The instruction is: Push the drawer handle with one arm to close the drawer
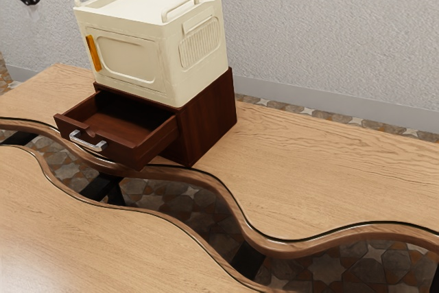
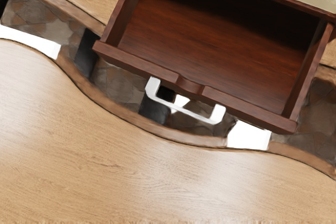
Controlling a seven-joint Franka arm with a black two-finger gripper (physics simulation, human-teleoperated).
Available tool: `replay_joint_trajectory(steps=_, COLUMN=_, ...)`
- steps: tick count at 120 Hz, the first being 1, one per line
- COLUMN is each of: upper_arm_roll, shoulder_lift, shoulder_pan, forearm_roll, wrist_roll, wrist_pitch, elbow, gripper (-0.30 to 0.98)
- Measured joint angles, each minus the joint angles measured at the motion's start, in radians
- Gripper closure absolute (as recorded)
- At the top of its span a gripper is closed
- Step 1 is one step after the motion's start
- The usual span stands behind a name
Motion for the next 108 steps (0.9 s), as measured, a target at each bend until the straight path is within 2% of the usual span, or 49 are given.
replay_joint_trajectory(steps=17, upper_arm_roll=-0.011, shoulder_lift=0.026, shoulder_pan=-0.02, forearm_roll=-0.007, wrist_roll=-0.031, wrist_pitch=-0.038, elbow=-0.016, gripper=0.0)
replay_joint_trajectory(steps=26, upper_arm_roll=-0.097, shoulder_lift=0.023, shoulder_pan=0.061, forearm_roll=-0.027, wrist_roll=-0.037, wrist_pitch=-0.049, elbow=-0.082, gripper=0.01)
replay_joint_trajectory(steps=37, upper_arm_roll=-0.173, shoulder_lift=0.0, shoulder_pan=0.145, forearm_roll=-0.047, wrist_roll=-0.043, wrist_pitch=-0.041, elbow=-0.2, gripper=0.19)
replay_joint_trajectory(steps=47, upper_arm_roll=-0.195, shoulder_lift=-0.049, shoulder_pan=0.198, forearm_roll=-0.067, wrist_roll=-0.048, wrist_pitch=-0.004, elbow=-0.332, gripper=0.4)
replay_joint_trajectory(steps=58, upper_arm_roll=-0.2, shoulder_lift=-0.114, shoulder_pan=0.234, forearm_roll=-0.063, wrist_roll=-0.045, wrist_pitch=0.055, elbow=-0.487, gripper=0.56)
replay_joint_trajectory(steps=71, upper_arm_roll=-0.196, shoulder_lift=-0.17, shoulder_pan=0.282, forearm_roll=-0.035, wrist_roll=-0.03, wrist_pitch=0.136, elbow=-0.646, gripper=0.67)
replay_joint_trajectory(steps=93, upper_arm_roll=-0.153, shoulder_lift=-0.182, shoulder_pan=0.329, forearm_roll=0.019, wrist_roll=0.023, wrist_pitch=0.302, elbow=-0.833, gripper=0.74)
replay_joint_trajectory(steps=108, upper_arm_roll=-0.105, shoulder_lift=-0.128, shoulder_pan=0.315, forearm_roll=0.066, wrist_roll=0.06, wrist_pitch=0.438, elbow=-0.865, gripper=0.77)
